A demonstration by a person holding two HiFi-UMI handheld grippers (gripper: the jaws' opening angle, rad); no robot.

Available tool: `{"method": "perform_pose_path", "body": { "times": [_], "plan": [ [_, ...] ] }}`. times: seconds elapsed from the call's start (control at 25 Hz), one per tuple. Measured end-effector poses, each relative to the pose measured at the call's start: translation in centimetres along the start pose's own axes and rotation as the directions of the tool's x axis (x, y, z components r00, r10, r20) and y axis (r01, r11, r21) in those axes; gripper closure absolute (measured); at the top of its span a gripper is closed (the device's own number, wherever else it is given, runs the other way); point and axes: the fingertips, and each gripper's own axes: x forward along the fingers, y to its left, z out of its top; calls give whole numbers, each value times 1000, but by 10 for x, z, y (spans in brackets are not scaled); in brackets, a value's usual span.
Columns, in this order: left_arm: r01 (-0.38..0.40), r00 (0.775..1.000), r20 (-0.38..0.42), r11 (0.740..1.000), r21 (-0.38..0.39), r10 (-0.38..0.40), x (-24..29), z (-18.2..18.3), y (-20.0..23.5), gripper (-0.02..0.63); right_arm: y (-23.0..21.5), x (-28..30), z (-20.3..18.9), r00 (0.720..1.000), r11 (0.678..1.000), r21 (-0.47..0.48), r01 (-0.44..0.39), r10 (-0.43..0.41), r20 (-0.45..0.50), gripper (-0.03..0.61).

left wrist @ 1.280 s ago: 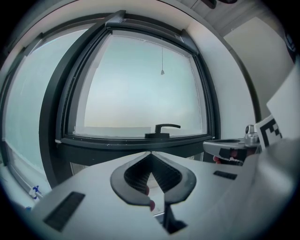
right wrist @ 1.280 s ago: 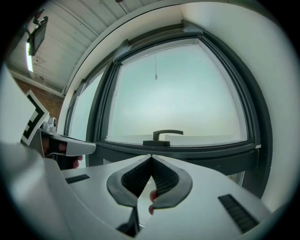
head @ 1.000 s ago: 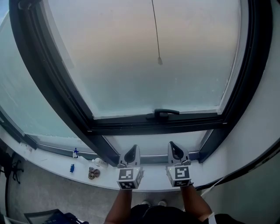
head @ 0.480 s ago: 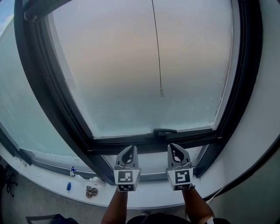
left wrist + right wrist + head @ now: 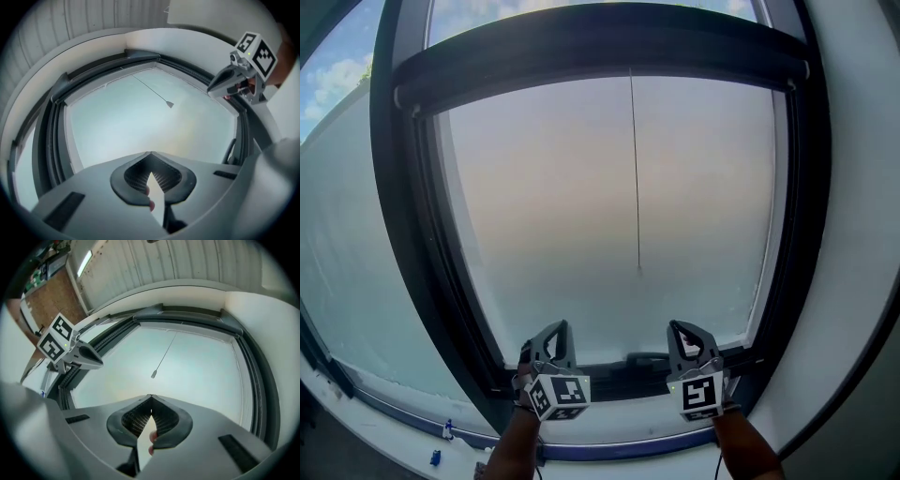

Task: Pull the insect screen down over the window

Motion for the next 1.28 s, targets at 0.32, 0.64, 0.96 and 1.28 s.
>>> {"method": "perform_pose_path", "body": {
  "times": [0.32, 0.64, 0.96, 1.28],
  "plan": [
    [-145, 989, 58, 913, 382, 133, 45, 95, 80, 615, -66, 54, 69, 995, 935, -343, 93, -80, 51, 575],
    [-96, 995, 55, 828, 552, 78, 64, 177, 148, 416, -112, 90, 164, 990, 748, -650, 138, -95, 101, 527],
    [-186, 983, 127, 738, 649, 136, 78, 248, 212, 367, -154, 120, 239, 985, 524, -836, 161, -139, 103, 394],
    [-250, 967, 140, 676, 693, 214, 95, 291, 250, 350, -198, 161, 278, 973, 389, -908, 153, -222, 69, 351]
  ]
}}
